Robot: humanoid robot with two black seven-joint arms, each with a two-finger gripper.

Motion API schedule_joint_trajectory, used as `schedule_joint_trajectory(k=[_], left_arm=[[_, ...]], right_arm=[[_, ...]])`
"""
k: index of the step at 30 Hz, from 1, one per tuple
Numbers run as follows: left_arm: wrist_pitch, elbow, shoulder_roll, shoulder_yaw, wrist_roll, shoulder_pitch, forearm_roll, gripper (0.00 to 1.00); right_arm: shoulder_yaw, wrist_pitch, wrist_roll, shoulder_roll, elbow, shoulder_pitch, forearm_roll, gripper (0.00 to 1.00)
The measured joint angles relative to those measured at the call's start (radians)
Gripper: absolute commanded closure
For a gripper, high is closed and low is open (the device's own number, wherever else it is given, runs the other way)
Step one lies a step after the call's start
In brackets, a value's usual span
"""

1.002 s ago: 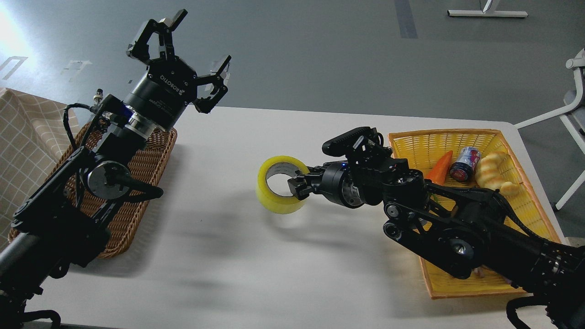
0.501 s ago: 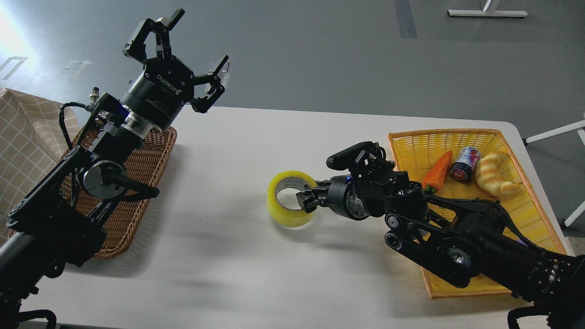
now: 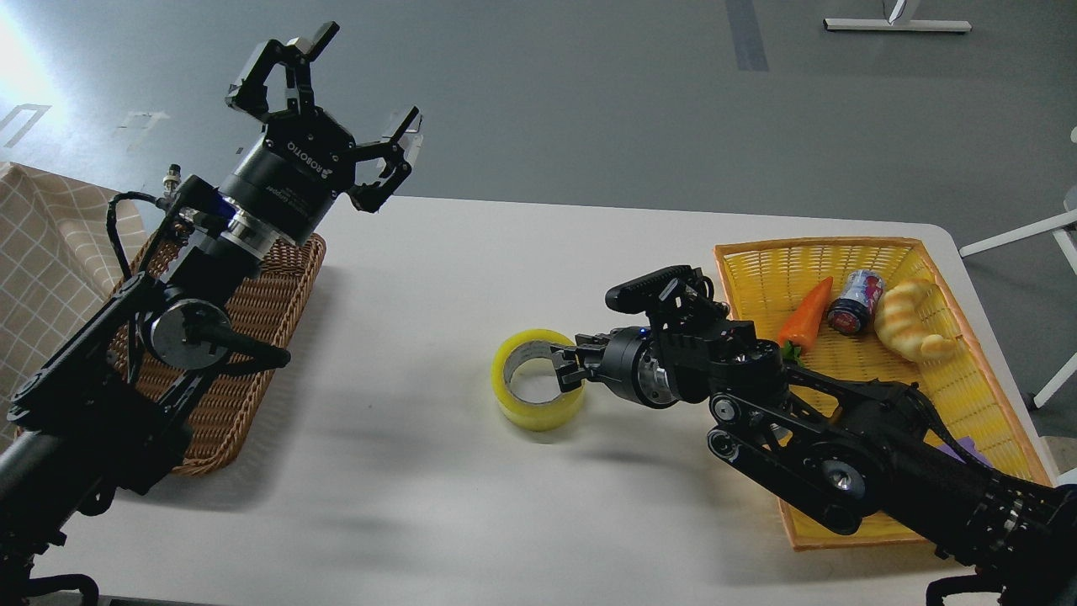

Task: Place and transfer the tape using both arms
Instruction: 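Lower the tape roll onto the table and open the right gripper, then raise the right gripper away and swing the left gripper toward the tape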

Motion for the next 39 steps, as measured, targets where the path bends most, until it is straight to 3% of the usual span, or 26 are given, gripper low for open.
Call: schedule_joint_trajectory(k=[1, 6, 14, 21, 31, 39], left_arm=[[-0.001, 0.000, 0.009, 0.002, 0.000, 0.000, 0.000, 0.00], [0.001, 0.000, 0.027, 0.003, 0.000, 0.000, 0.000, 0.00], [0.004, -0.002, 0.038, 0.001, 0.006, -0.003, 0.005, 0.00], [0.016, -0.021, 0.042, 0.000, -0.005, -0.013, 0.258, 0.00], [0.079, -0.025, 0.015, 0.018, 0.001, -0.009, 0.499, 0.00], [0.095, -0.027, 0.015, 0.048, -0.001, -0.013, 0.833, 0.00]], right_arm=[[0.005, 0.000, 0.000, 0.001, 0.000, -0.002, 0.002, 0.07], [0.015, 0.000, 0.000, 0.010, -0.001, -0.009, 0.008, 0.01], [0.214, 0.000, -0.006, 0.036, 0.021, 0.005, 0.013, 0.01], [0.509, 0.000, -0.001, -0.013, 0.185, -0.033, 0.047, 0.00], [0.823, 0.000, 0.003, -0.156, 0.273, -0.155, 0.940, 0.00], [1.033, 0.000, 0.006, -0.153, 0.327, -0.299, 1.238, 0.00]])
